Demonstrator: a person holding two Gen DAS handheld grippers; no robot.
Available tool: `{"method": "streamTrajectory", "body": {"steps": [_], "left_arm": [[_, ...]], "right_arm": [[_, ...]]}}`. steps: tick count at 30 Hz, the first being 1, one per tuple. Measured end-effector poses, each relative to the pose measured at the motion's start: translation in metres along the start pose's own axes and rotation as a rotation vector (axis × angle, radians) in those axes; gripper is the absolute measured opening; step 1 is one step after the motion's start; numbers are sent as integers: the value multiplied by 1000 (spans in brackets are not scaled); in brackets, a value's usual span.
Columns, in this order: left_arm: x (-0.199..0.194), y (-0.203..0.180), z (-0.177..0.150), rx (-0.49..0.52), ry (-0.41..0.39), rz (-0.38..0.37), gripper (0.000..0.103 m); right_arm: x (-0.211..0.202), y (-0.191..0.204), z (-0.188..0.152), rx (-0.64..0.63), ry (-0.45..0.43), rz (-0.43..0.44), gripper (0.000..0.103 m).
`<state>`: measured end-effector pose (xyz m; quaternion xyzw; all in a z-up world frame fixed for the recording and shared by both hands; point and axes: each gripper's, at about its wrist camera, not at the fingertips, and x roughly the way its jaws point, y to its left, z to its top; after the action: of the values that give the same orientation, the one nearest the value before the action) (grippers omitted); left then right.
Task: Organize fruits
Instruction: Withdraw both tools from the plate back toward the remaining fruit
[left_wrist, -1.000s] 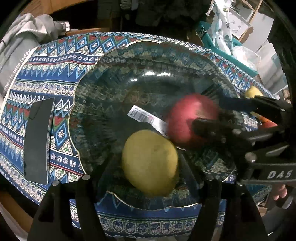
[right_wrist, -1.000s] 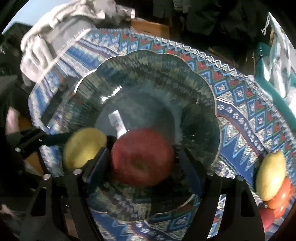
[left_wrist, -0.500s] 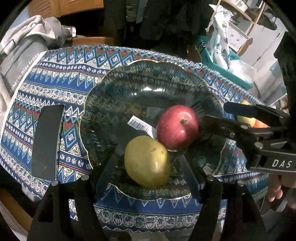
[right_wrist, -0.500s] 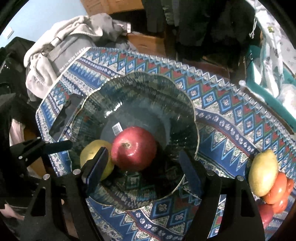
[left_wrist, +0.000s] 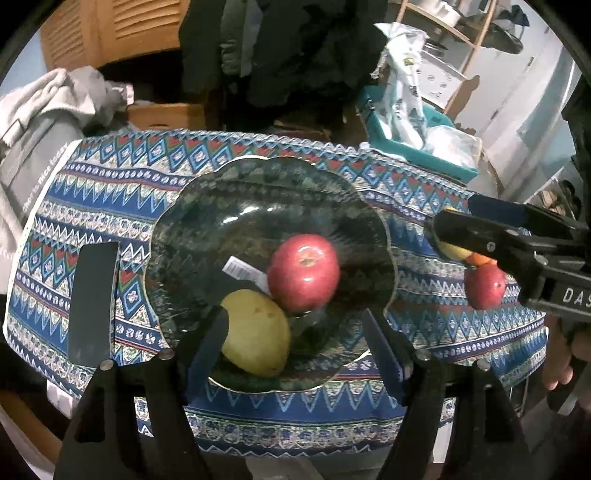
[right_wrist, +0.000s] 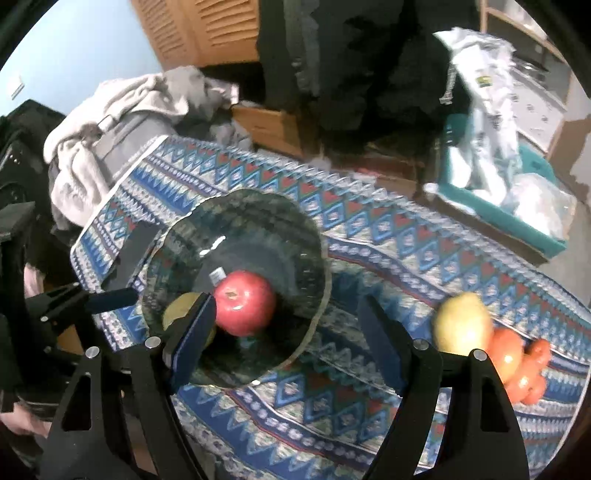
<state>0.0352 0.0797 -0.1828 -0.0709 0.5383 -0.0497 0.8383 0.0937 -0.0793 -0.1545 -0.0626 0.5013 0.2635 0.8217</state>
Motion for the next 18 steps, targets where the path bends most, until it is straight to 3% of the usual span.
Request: {"method": "streamTrajectory", "body": {"steps": [18], "left_arm": [[-29,-61,2,124,-53,-14,80]], "right_arm": [[-72,-62,-31,117,-87,-77,82]]}}
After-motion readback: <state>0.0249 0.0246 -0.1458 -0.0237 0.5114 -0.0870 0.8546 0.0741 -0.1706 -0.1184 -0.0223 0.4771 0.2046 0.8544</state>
